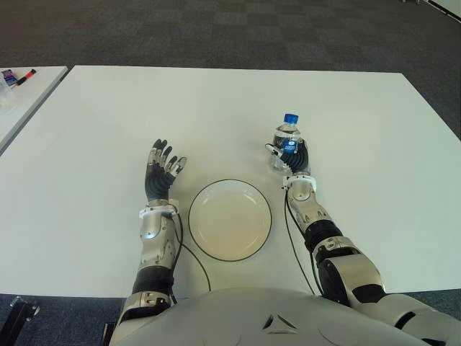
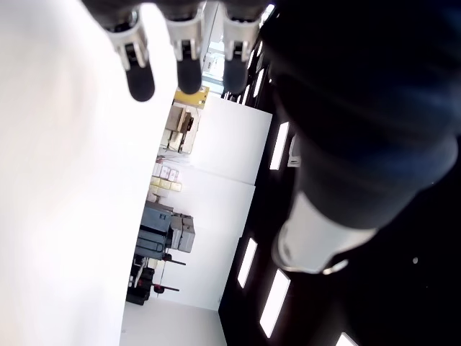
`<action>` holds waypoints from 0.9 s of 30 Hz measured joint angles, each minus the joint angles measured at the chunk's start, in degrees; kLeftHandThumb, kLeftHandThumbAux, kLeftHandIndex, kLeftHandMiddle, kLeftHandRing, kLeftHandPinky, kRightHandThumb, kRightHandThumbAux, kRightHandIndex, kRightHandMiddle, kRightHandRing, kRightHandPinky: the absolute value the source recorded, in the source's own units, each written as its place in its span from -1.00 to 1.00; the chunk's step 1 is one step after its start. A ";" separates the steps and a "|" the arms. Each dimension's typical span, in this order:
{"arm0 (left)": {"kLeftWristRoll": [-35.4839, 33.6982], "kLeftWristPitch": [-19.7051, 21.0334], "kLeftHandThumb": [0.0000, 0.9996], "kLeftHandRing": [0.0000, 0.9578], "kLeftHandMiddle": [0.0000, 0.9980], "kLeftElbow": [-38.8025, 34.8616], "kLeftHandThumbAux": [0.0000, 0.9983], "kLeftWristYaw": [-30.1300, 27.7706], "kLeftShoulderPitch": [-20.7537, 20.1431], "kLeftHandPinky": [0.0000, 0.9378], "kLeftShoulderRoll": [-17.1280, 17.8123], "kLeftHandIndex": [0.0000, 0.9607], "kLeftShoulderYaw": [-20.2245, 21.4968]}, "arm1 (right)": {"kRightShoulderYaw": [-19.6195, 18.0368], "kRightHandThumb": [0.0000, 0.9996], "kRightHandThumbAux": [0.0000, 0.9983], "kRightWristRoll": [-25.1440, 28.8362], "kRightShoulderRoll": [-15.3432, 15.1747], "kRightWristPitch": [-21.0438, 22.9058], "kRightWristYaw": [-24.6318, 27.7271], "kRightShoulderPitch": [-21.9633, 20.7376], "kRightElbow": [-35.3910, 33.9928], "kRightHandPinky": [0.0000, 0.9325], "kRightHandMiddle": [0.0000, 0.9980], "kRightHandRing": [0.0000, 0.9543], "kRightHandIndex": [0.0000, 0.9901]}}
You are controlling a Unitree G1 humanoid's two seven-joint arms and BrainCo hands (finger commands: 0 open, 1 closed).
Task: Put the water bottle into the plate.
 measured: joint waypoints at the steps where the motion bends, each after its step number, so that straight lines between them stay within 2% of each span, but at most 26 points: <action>1: 0.00 0.00 -0.69 -0.81 -0.83 0.00 0.77 0.00 0.00 -0.70 0.00 -0.85 0.00 | -0.31 0.91 0.32 0.65 0.17 0.31 0.46 0.04 -0.23 0.82 0.01 0.11 -0.22; 17: 0.11 0.00 -0.70 -0.79 -0.82 0.00 0.77 0.00 0.00 -0.68 -0.02 -0.83 -0.01 | -1.98 0.91 0.31 4.33 0.90 1.23 5.68 1.73 -3.15 0.84 0.02 0.11 -0.21; 27: 0.25 -0.14 -0.72 -0.80 -0.83 0.01 0.78 0.00 -0.01 -0.69 -0.02 -0.84 -0.07 | -1.55 0.91 0.31 4.93 1.69 0.99 9.49 6.92 -10.40 0.84 0.03 0.10 -0.20</action>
